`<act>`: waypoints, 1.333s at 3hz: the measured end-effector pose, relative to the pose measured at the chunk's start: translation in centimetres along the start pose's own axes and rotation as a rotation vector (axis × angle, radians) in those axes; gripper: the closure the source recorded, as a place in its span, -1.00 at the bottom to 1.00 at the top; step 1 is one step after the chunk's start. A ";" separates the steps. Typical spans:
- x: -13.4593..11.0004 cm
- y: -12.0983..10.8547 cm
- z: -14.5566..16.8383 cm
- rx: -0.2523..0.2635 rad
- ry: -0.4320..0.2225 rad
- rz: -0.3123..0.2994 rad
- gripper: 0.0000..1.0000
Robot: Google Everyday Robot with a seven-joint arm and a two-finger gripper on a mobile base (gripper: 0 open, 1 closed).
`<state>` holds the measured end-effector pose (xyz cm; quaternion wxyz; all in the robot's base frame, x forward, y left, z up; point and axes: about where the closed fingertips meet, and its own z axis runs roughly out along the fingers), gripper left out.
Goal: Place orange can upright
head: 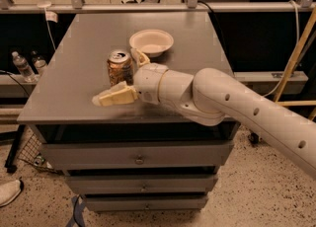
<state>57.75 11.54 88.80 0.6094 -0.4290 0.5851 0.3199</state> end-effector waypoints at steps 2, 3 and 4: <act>0.9 -2.5 -3.5 0.029 0.077 -0.019 -1.00; 2.1 -6.3 -9.6 0.111 0.180 -0.029 -1.00; 2.5 -8.7 -13.9 0.183 0.241 -0.039 -1.00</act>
Offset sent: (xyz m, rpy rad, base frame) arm 0.0192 -0.1083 -0.0103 -0.1711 0.0388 -0.1017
